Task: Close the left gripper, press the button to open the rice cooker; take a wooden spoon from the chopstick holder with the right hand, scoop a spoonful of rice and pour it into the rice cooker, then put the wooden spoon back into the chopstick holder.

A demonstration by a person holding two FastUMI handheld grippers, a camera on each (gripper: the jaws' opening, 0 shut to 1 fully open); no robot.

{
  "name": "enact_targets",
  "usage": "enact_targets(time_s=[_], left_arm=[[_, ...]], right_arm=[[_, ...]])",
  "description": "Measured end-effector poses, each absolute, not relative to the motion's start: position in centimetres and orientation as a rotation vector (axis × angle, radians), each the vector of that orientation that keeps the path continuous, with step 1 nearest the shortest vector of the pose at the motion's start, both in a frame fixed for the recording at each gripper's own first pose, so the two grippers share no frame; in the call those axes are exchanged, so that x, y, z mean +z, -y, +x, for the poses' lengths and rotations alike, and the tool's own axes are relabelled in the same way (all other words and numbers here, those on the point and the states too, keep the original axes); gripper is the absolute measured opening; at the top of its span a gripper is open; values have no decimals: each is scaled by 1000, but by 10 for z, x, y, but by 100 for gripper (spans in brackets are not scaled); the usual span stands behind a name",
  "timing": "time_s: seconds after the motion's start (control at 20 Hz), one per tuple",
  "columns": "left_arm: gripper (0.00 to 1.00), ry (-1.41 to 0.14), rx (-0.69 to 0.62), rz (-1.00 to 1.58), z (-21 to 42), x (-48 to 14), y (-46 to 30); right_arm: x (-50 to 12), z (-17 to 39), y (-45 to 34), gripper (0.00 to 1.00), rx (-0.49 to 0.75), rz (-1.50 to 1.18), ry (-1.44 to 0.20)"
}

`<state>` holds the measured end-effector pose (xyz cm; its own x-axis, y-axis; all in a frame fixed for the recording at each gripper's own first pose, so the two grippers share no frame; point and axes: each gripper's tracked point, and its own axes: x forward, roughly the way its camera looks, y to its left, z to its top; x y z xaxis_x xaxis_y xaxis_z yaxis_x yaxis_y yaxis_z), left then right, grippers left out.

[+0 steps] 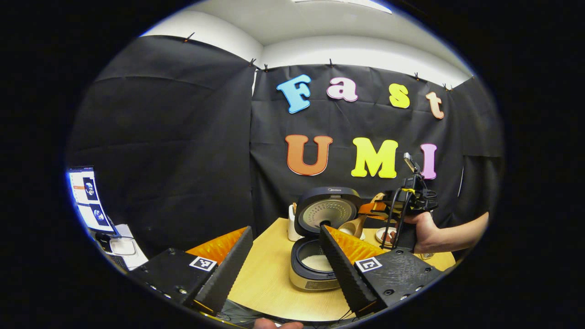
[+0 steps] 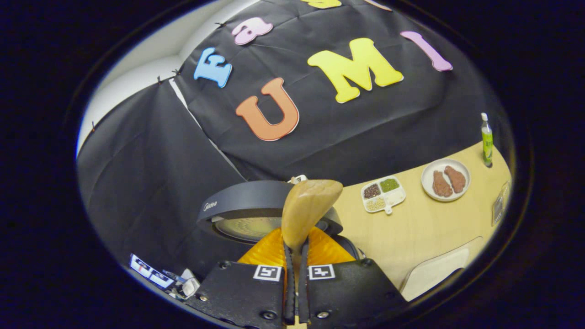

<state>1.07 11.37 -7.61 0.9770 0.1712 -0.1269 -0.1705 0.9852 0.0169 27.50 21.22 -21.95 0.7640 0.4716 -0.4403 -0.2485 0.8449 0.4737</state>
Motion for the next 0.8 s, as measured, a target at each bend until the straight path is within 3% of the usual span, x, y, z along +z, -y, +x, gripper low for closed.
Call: enact_targets(time_s=[0.5,0.55,0.6,0.8], left_arm=[[95,-102,121,-47,-2,-79,-155],[100,-97,117,-51,-4,-77,-159],[95,-95,115,-56,-5,-77,-162],[95,-100,107,-72,-8,-84,-172]], right_arm=[[-249,274,-237,8,328,166,-529],[-251,276,-237,8,322,147,-523],[-250,275,-239,8,316,134,-521],[-249,276,-242,8,294,74,-501]])
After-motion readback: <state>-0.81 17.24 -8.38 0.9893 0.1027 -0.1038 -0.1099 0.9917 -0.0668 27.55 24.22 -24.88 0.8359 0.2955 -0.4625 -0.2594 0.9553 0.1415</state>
